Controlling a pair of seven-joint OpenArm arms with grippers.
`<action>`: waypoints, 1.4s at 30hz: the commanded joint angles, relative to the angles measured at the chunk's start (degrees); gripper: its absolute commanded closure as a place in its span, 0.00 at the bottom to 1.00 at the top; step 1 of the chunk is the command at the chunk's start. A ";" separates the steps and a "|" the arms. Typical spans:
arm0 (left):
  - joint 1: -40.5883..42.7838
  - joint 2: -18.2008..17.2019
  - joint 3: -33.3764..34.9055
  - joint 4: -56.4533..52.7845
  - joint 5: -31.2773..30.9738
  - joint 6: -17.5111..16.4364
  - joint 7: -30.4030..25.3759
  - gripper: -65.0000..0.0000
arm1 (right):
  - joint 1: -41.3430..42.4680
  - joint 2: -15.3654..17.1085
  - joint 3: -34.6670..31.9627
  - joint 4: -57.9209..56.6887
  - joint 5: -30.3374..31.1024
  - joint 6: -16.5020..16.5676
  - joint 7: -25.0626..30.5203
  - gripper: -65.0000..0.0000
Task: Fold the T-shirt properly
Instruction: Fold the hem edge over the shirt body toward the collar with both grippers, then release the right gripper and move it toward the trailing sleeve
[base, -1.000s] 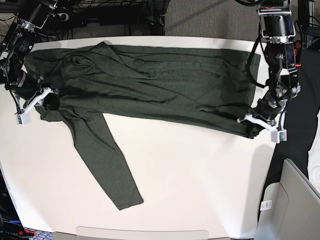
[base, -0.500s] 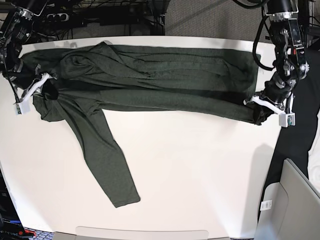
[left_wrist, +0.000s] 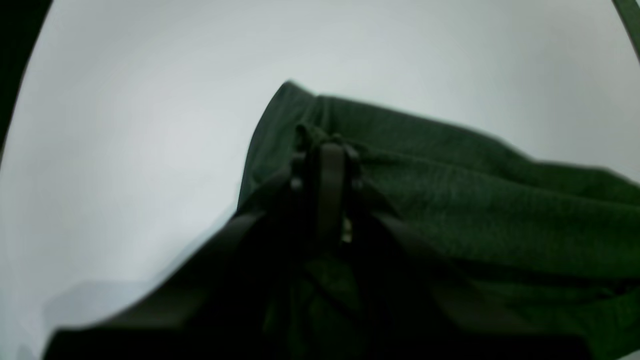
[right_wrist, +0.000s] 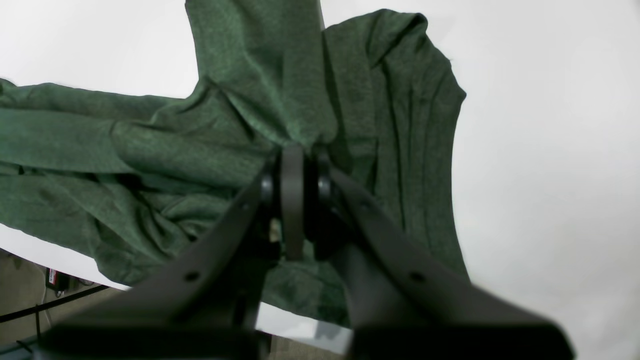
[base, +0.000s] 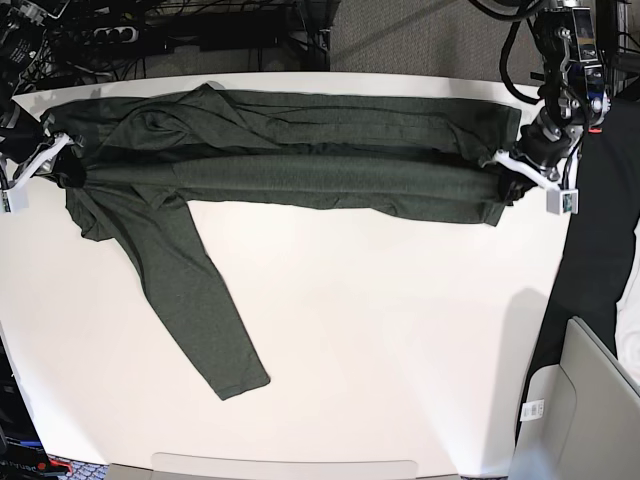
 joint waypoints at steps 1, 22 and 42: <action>0.28 -0.90 -0.32 1.08 -0.39 -0.18 -1.13 0.99 | 0.40 1.21 0.47 1.03 0.83 0.08 0.67 0.99; -2.09 -0.90 -0.58 0.29 -0.13 -0.10 11.35 0.73 | -0.92 1.13 0.39 3.76 -3.30 -0.27 1.73 0.85; -4.64 -0.90 -3.66 0.64 -0.13 -0.01 11.79 0.62 | 13.49 -3.09 -4.71 0.16 -15.17 -0.27 5.51 0.68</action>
